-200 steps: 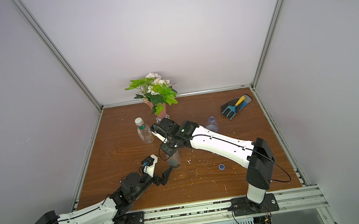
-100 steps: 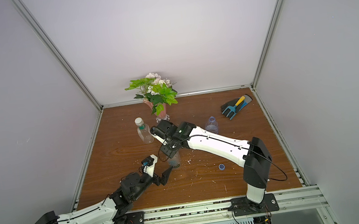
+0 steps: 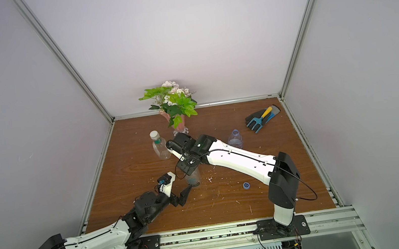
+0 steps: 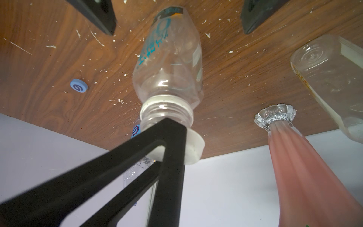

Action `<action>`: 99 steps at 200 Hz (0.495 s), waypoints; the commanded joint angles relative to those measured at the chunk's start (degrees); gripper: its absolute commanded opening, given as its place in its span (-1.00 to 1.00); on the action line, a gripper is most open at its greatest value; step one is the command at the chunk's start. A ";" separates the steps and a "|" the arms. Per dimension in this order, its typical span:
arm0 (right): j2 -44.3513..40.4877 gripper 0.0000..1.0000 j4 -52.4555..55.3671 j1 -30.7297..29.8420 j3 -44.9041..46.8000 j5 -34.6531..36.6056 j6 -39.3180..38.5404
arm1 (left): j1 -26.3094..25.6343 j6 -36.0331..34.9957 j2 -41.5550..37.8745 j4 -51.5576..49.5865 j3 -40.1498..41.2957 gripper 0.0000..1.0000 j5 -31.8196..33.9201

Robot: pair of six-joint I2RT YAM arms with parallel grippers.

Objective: Screw on the bottle caps
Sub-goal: Screw the bottle cap onto the plastic bottle.

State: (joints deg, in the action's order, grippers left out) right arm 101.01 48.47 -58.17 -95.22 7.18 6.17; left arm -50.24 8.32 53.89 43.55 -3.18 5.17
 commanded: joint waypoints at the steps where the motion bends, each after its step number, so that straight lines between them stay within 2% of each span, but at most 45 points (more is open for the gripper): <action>1: 0.77 -0.22 2.73 -0.32 -1.24 -0.35 -0.46 | 0.56 -0.32 0.16 1.01 -1.44 0.99 -0.35; 99: 0.33 -0.18 3.22 -0.27 -1.28 -1.27 0.24 | 0.58 -0.47 1.34 1.61 -1.74 0.99 -0.51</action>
State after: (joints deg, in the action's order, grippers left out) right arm 101.01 48.56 -58.17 -95.22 7.14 6.24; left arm -50.24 8.32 54.74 43.59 -3.18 5.17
